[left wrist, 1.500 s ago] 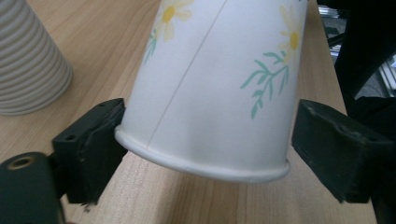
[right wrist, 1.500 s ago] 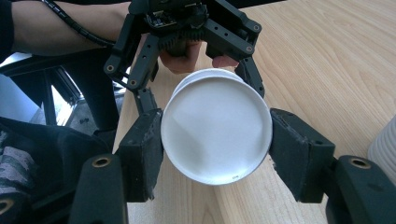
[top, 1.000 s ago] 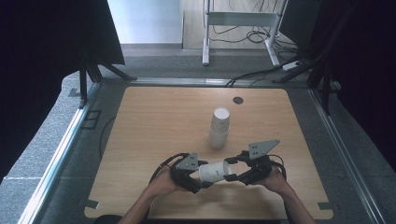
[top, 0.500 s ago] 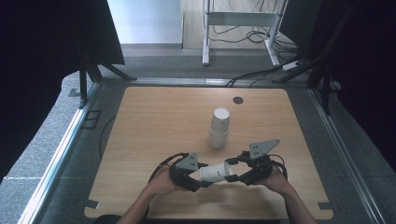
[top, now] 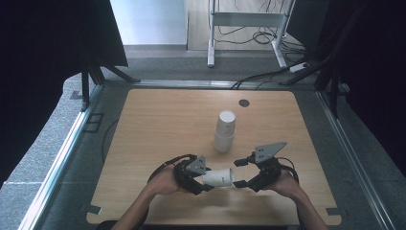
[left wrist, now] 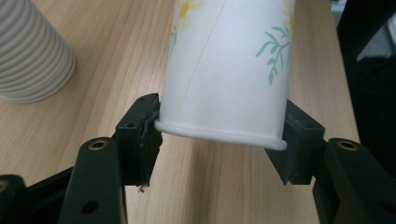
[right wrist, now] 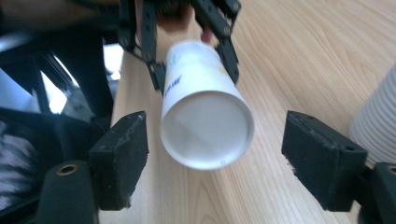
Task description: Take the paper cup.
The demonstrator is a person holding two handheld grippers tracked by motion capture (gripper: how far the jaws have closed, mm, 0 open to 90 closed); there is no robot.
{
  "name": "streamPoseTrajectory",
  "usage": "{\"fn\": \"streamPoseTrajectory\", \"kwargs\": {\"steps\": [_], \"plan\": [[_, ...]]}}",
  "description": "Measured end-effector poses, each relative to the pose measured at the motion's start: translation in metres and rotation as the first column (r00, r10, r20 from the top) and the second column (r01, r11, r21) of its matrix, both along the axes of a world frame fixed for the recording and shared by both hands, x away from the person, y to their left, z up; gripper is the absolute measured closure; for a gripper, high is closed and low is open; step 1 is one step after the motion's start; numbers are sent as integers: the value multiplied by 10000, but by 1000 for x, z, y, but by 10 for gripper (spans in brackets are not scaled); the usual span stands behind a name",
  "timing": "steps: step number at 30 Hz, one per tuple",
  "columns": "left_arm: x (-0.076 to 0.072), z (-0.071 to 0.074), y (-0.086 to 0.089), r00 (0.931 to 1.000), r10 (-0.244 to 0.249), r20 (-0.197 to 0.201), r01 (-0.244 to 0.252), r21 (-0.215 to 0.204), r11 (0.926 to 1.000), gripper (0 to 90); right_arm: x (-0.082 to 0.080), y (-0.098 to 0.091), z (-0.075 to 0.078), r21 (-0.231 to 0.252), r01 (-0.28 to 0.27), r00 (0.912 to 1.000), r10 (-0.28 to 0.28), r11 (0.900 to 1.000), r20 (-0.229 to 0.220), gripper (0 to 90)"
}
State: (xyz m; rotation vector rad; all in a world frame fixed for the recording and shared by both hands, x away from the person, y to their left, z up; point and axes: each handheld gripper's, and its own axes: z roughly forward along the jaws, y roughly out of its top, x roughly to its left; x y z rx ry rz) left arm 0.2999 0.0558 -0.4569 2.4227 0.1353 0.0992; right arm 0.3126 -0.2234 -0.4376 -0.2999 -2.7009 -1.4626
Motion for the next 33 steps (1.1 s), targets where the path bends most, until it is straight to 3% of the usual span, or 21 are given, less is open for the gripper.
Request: {"fn": "streamPoseTrajectory", "kwargs": {"steps": [1,2,3,5,7,8,9,11,13,14,15,16,19,20,22,28,33], "plan": [[0,0,0,10000,0,0,0,0,10000,397,0,0,0,0,0,10000,0,10000,0,217],[1,3,-1,10000,-66,37,65,206,9998,397,-1,3,2,-608,87,9999,-80,9981,110,203],[1,5,-1,10000,-69,58,67,329,9994,397,-1,3,2,-608,87,9999,-80,9981,110,203],[2,11,-3,9998,-148,164,136,675,9976,397,-3,6,4,-1112,19,9998,3,9938,198,197],[3,17,-6,9994,-239,268,210,1045,9943,397,-5,14,9,-1861,80,9990,4,9825,449,197],[3,18,-7,9992,-270,308,231,1181,9927,397,-5,14,9,-1861,80,9990,4,9825,449,197],[4,23,-11,9984,-419,382,352,1607,9864,397,-7,19,11,-2358,96,9980,52,9718,624,197],[4,25,-13,9979,-496,425,411,1823,9824,397,-7,21,12,-2544,112,9976,64,9670,683,197],[4,28,-16,9970,-608,478,493,2121,9760,397,-8,31,14,-3266,34,9958,266,9452,874,200],[4,29,-18,9970,-628,462,510,2233,9734,397,-8,31,14,-3266,34,9958,266,9452,874,200],[4,29,-19,9966,-673,475,541,2389,9695,397,-9,37,14,-3650,-6,9951,366,9310,919,202],[4,30,-21,9953,-793,558,623,2584,9640,397,-9,37,14,-3650,-6,9951,366,9310,919,202],[4,32,-26,9943,-853,644,629,2921,9543,397,-10,47,11,-4208,-121,9941,561,9071,924,210],[4,33,-28,9929,-946,720,676,3130,9474,395,-10,51,9,-4433,-149,9937,625,8962,929,213],[4,33,-30,9934,-885,723,614,3152,9471,395,-10,53,8,-4525,-173,9934,666,8916,932,215],[4,32,-35,9913,-980,874,602,3610,9306,395,-8,63,5,-4880,-174,9945,657,8727,820,228],[3,32,-38,9893,-1115,939,683,3773,9236,395,-9,68,2,-5100,-166,9952,634,8600,746,253]]}}
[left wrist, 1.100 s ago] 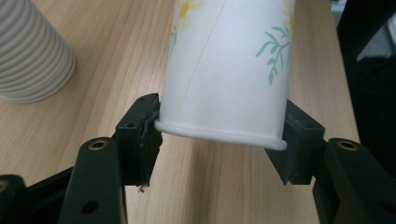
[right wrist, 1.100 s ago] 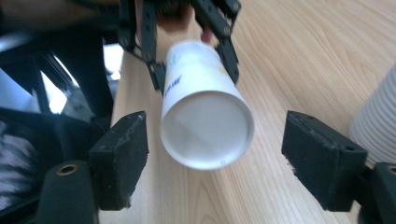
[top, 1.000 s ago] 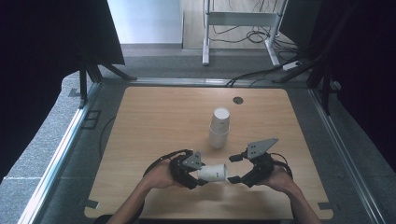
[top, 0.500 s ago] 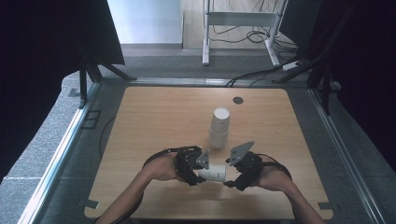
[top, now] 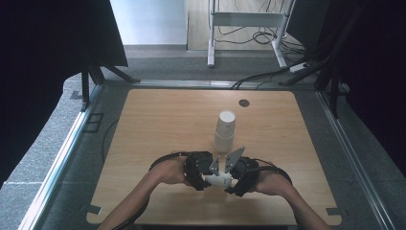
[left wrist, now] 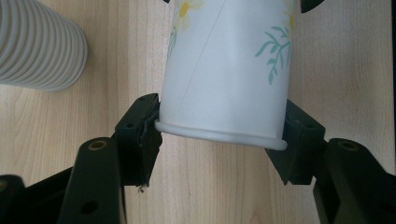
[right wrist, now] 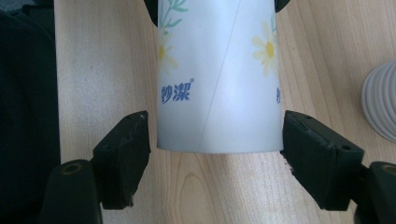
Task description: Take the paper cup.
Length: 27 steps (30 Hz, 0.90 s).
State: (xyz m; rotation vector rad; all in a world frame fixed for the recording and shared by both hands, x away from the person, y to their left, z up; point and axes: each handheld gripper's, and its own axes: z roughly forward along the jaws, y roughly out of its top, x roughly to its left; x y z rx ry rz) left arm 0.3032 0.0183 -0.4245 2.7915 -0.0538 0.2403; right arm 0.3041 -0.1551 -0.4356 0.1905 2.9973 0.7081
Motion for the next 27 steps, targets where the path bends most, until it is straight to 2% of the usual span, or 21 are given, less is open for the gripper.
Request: {"fn": "streamPoseTrajectory", "kwargs": {"steps": [1,3,5,12,13,14,15,18,19,21,23,26,27], "plan": [[-1,-1,-1,9999,77,-88,-78,-42,10000,395,0,0,0,0,0,10000,0,10000,0,253],[-1,-1,-2,10000,71,-22,-71,41,10000,394,1,1,-1,-86,-78,9999,78,9999,90,263],[0,0,-3,9999,-154,53,153,157,9998,394,1,2,-2,-196,-161,9999,162,9997,43,270],[-2,-1,-5,9999,-167,-17,167,165,9997,392,3,2,-4,-57,-369,9993,370,9993,45,332],[0,-1,-6,9993,-368,21,368,201,9991,392,4,2,-4,22,-519,9986,519,9986,138,345],[-2,-1,-6,9999,-131,-50,132,167,9998,391,1,1,-3,-143,-195,9998,194,9997,-63,358],[-2,-2,-6,9999,-131,-54,132,166,9998,390,2,1,-4,-123,-309,9995,309,9994,25,359],[-2,-2,-7,9997,-233,-41,234,196,9995,388,1,1,-4,-156,-196,9998,196,9997,-49,365],[-2,-2,-7,9997,-239,-54,240,189,9995,386,2,1,-4,-85,-344,9994,344,9994,37,367],[-2,-2,-6,9997,-222,-77,223,152,9996,381,2,1,-5,-65,-406,9992,406,9992,54,370],[-4,-5,-6,9996,29,-285,-36,-219,9998,369,1,0,-5,-47,-312,9995,312,9995,-40,372],[-3,-4,-5,9995,-263,-166,260,-182,9995,333,-1,0,-4,-127,-138,9998,136,9998,-143,372],[-3,-3,-3,9996,-191,-188,186,-221,9996,300,-1,-1,-3,-58,-214,9998,213,9998,-46,372]]}}
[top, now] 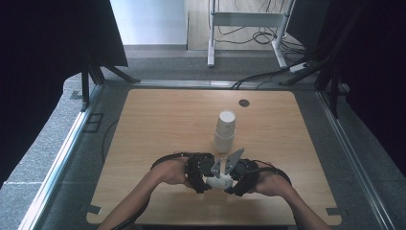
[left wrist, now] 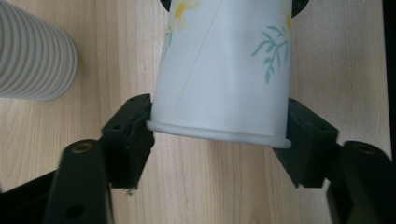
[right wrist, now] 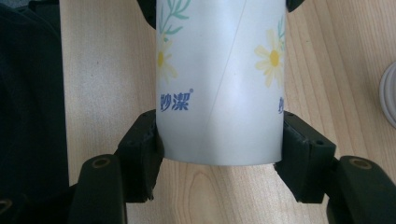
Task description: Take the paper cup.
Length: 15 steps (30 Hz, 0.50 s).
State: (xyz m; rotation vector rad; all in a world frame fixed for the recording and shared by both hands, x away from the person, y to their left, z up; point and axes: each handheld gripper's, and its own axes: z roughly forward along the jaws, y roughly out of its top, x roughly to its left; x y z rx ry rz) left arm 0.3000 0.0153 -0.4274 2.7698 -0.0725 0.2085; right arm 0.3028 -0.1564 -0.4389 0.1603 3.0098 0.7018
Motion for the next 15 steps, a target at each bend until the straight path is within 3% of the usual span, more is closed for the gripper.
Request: {"fn": "streamPoseTrajectory", "kwargs": {"steps": [2,6,15], "plan": [[2,3,2,9999,-96,-54,96,-36,9999,289,-1,0,1,54,23,10000,-23,10000,-44,372],[5,9,8,9994,65,-353,-86,-581,9983,233,-2,-4,5,396,-48,10000,46,9992,43,372],[6,19,19,9940,145,-1084,-347,-1877,9816,134,-4,-16,11,1386,-105,9999,112,9903,-37,371]]}}
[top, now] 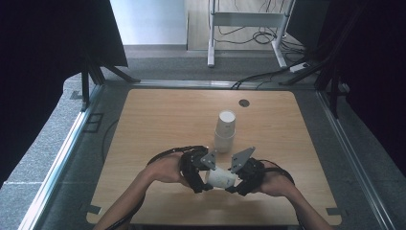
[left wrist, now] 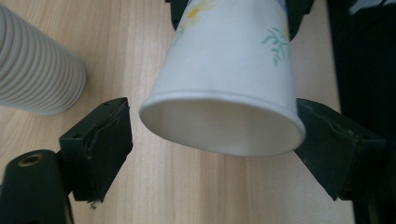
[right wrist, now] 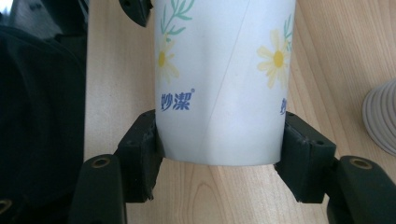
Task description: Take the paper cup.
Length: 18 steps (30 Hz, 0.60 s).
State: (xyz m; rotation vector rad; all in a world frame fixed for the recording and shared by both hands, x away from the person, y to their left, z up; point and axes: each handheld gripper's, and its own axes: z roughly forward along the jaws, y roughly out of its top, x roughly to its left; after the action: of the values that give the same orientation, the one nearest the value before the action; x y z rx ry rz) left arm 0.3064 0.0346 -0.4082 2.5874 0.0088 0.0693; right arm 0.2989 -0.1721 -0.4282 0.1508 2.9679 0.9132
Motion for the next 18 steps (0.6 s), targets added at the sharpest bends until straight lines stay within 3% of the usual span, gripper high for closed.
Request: {"fn": "streamPoseTrajectory", "kwargs": {"steps": [7,13,15,18], "plan": [[-1,4,9,9998,-8,-211,-15,-1078,9942,118,-2,-13,-1,866,97,9999,-102,9962,51,371],[-2,4,14,9995,106,-283,-154,-1735,9847,119,-5,-22,-5,1712,33,9998,-67,9852,195,371],[-2,3,16,9992,111,-384,-186,-2011,9794,120,-6,-26,-9,2125,128,9995,-184,9771,241,371],[-2,2,18,9990,107,-433,-202,-2250,9742,121,-6,-27,-11,2315,108,9996,-167,9728,236,371]]}}
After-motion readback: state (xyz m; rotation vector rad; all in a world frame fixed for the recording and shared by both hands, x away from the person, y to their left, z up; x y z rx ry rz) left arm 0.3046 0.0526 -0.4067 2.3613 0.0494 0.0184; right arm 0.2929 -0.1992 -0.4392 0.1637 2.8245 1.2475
